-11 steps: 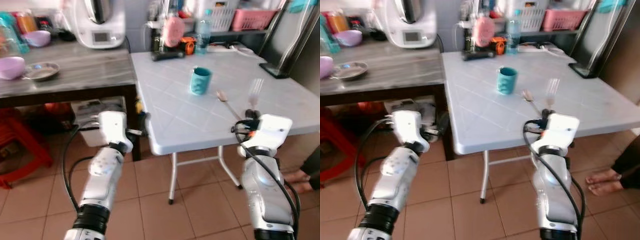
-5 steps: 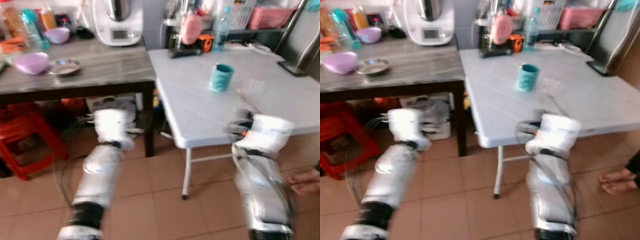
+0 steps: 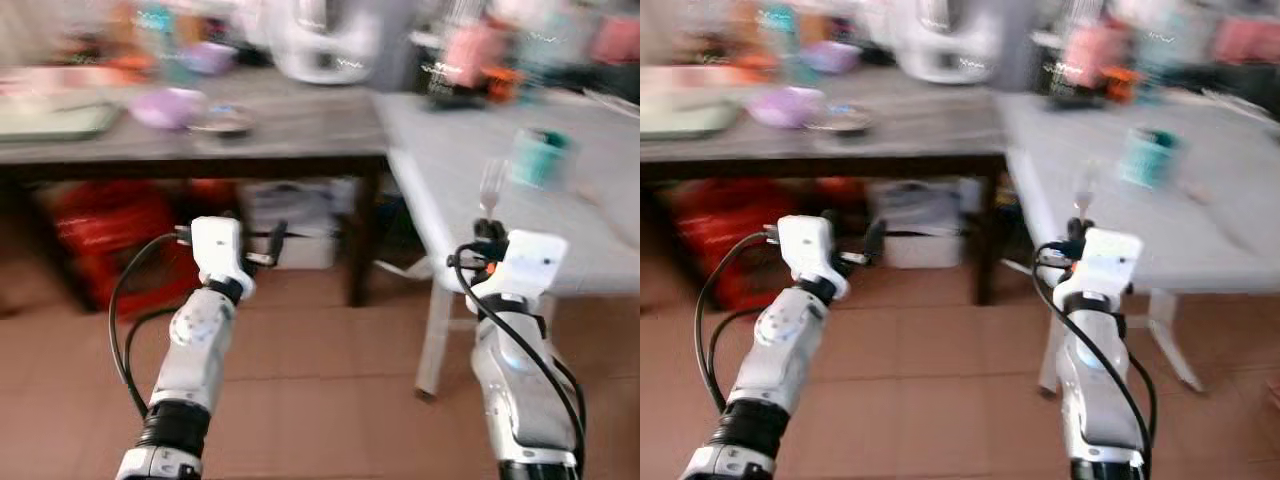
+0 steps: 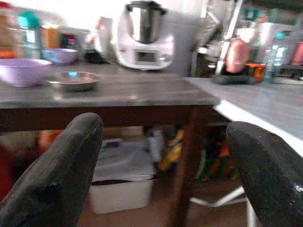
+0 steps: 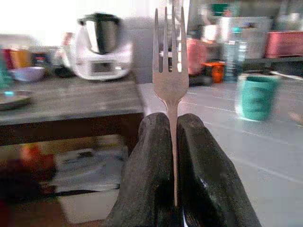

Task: Setting the table

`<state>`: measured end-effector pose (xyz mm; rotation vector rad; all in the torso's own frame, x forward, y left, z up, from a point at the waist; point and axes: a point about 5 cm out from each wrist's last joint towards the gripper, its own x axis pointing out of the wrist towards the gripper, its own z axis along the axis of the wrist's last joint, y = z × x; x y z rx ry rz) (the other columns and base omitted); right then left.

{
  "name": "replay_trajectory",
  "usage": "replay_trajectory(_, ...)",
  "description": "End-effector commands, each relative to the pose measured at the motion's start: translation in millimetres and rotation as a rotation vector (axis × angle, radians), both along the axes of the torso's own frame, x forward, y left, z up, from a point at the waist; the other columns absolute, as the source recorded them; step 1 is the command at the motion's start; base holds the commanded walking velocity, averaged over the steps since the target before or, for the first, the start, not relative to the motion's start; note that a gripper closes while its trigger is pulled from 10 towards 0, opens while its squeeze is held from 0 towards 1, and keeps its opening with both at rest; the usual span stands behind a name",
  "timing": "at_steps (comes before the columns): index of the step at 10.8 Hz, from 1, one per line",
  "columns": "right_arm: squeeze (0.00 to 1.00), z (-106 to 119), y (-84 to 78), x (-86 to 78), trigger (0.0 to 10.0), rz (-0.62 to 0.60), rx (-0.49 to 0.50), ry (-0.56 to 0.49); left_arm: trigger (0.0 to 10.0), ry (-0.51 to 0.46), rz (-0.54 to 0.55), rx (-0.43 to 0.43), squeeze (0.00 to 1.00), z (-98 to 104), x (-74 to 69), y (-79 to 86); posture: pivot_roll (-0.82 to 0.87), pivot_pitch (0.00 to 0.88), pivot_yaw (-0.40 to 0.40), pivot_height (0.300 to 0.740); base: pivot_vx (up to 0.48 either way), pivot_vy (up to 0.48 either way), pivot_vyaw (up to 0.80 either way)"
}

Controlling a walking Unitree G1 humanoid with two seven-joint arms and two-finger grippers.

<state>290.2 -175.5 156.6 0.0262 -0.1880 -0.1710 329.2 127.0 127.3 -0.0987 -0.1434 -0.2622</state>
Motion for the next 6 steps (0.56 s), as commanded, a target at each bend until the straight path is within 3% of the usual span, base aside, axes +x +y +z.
replay_trajectory(1,0.00,4.0,-7.6,-2.2,10.0,-0.030,-0.008,-0.018,10.0,0.001,-0.030,0.007,0.00,-0.4,-0.4,-8.8,0.03,0.020,0.008,0.740,0.000,0.390,0.41)
replay_trajectory(5,0.00,4.1,-6.7,-1.8,10.0,-0.027,-0.008,-0.020,10.0,0.003,-0.029,0.012,0.00,-0.8,0.1,-8.9,0.03,0.021,0.010,0.740,0.000,0.394,0.41)
replay_trajectory(6,0.00,3.6,-6.0,-2.0,10.0,-0.025,-0.009,-0.020,10.0,0.000,-0.030,0.013,0.00,-0.2,0.5,-9.9,0.03,0.022,0.011,0.740,0.000,0.394,0.00)
